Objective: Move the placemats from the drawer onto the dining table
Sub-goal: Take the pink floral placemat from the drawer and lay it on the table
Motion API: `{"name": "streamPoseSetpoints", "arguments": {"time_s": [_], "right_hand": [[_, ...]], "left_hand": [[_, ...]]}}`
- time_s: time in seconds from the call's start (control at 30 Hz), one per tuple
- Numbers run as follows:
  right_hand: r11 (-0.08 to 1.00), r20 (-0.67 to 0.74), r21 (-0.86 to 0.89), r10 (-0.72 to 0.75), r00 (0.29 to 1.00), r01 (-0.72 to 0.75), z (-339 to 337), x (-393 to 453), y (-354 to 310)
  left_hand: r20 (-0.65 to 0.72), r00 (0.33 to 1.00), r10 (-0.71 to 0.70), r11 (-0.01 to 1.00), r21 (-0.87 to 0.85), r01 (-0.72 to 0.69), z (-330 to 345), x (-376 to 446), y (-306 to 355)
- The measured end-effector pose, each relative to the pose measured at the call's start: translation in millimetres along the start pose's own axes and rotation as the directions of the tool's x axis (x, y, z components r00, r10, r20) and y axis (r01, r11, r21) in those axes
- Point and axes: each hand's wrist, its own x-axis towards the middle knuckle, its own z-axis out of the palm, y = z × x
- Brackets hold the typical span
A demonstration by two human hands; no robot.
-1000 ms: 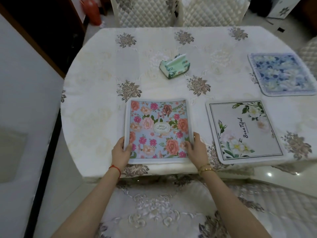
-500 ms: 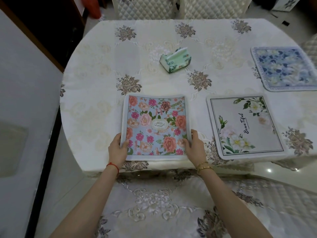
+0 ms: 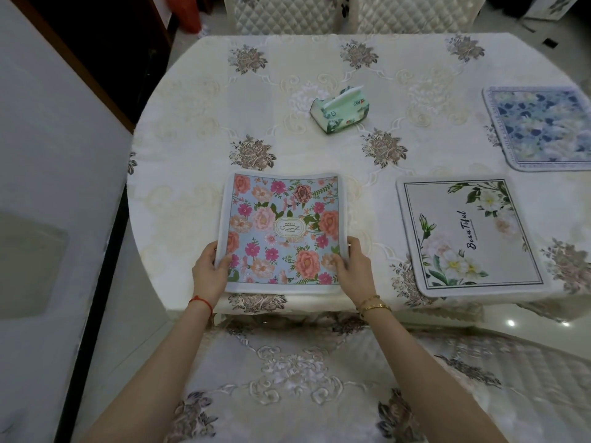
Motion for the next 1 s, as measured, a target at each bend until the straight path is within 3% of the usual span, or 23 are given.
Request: {"name": "streamPoseSetpoints", "arguments": {"time_s": [0.33,0.73,0.87,1.0], "right_hand": [[0.995,-0.025,-0.101,0.025,0.999,-0.028,-5,-3,7],[0.923,-0.09,-0.38,-0.103,0.991,0.061,-10,-1,14],[0.868,-0.084,-0.467,-0.234,0.969,0.17,-5,21,3],[0.855,0.008,-0.465,-0.256,0.967,0.23,12,67,-19]], "left_hand": [[-0.028,0.999,-0.034,0.998,0.056,0.035,1,-3,-4],[-0.084,0.99,0.11,0.963,0.257,-0.085,-7,6,-5],[-0.02,0.963,0.268,0.889,0.39,-0.239,-4,21,-4],[0.075,0.897,0.436,0.765,0.495,-0.413,10,61,13]]}}
